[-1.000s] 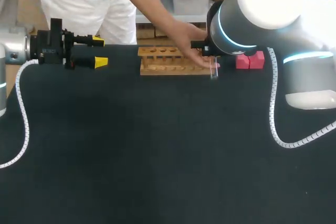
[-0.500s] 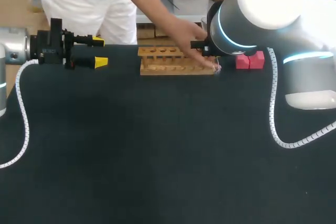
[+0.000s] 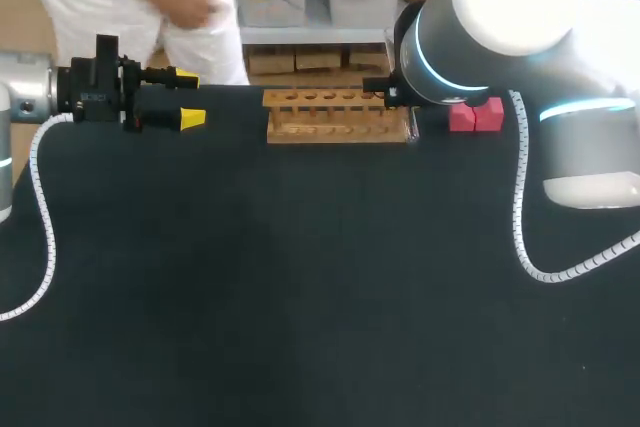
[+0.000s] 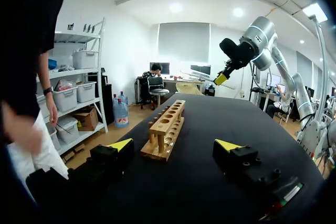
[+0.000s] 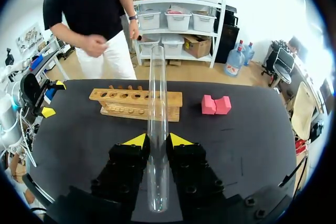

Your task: Grasp the test tube, adjust it, and insert it.

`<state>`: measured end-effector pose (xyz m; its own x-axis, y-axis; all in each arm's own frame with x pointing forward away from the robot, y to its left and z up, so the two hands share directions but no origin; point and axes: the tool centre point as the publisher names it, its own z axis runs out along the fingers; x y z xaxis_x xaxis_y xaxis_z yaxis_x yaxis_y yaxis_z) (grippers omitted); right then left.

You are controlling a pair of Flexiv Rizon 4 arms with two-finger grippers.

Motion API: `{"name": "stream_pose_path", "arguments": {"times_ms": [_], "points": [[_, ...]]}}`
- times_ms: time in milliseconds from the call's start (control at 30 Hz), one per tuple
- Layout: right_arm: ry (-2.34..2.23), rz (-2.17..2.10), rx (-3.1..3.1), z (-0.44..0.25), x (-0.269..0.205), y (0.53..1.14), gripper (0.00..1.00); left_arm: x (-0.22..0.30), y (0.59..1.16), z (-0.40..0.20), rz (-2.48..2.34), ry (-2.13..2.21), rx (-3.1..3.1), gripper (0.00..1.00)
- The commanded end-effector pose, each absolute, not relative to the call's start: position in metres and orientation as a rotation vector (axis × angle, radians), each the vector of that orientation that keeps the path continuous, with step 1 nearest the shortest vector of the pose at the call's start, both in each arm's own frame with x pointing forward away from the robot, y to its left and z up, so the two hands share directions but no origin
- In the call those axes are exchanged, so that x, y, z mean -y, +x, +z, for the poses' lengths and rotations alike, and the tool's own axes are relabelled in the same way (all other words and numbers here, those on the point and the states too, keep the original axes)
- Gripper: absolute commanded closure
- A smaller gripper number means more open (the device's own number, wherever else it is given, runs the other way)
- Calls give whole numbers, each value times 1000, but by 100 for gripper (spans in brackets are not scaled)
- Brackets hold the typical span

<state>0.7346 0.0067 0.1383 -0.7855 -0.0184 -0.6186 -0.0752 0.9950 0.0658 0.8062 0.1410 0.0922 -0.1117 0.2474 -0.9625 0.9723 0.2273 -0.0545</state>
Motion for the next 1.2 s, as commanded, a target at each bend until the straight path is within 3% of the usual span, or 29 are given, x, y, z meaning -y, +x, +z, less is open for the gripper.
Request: {"name": "stream_pose_path", "arguments": {"times_ms": [33, 1200], "points": [[-63, 115, -2467, 138, -6, 733, 100, -141, 806, 91, -967, 1184, -1555, 0], [-33, 8, -2516, 82, -20, 779, 100, -141, 806, 91, -967, 1184, -1555, 0]]}}
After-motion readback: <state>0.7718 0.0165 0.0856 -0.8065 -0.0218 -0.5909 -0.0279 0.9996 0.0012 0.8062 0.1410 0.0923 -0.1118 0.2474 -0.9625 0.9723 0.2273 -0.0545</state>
